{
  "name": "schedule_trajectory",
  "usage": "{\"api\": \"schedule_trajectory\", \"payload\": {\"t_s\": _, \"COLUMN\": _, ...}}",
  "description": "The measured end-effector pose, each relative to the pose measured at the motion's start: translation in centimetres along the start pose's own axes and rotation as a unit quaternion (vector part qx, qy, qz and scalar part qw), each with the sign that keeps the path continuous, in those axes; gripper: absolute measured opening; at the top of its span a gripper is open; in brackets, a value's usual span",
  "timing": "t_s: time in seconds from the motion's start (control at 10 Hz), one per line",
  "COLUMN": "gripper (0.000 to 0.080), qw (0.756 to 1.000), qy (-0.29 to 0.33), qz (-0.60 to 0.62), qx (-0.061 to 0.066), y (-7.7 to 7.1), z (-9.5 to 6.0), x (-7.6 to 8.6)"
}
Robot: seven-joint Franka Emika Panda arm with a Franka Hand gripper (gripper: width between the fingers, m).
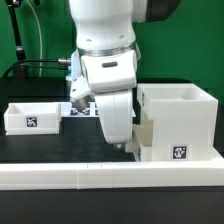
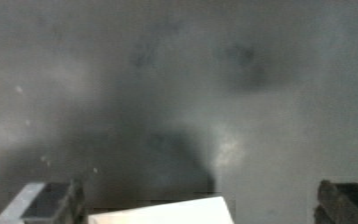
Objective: Assemble drawer
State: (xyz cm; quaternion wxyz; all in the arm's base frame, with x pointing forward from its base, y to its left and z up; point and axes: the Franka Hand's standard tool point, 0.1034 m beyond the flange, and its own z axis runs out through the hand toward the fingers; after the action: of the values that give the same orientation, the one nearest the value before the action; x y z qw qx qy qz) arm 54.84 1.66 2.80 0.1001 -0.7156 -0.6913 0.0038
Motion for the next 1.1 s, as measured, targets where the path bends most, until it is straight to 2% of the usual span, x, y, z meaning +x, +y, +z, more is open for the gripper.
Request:
{"api": "schedule_trajectory", "payload": {"t_s": 0.1, "gripper": 0.0649, "qw": 1.000, "qy": 0.001, "qz": 0.002, "qx": 0.000, "y": 0.0, "z": 0.0, "x": 0.5}}
{"api": "schedule_trajectory", "payload": {"t_s": 0.4, "gripper": 0.0649, "qw": 1.000, "qy": 0.001, "qz": 0.015, "qx": -0.001, "y": 0.0, "z": -0.1, "x": 0.3}}
{"api": "schedule_trajectory", "payload": {"t_s": 0.5, "gripper": 0.0649, "qw": 1.000, "qy": -0.001, "qz": 0.021, "qx": -0.001, "y": -0.4, "z": -0.5, "x": -0.4}}
{"api": "schedule_trajectory", "payload": {"t_s": 0.9, "gripper": 0.0649, "qw": 0.999, "qy": -0.011, "qz": 0.051, "qx": -0.006, "y": -3.9, "z": -3.3, "x": -4.4}}
{"api": "schedule_trajectory", "payload": {"t_s": 1.1, "gripper": 0.0649, "qw": 0.998, "qy": -0.013, "qz": 0.059, "qx": -0.006, "y": -4.8, "z": -4.0, "x": -6.0}}
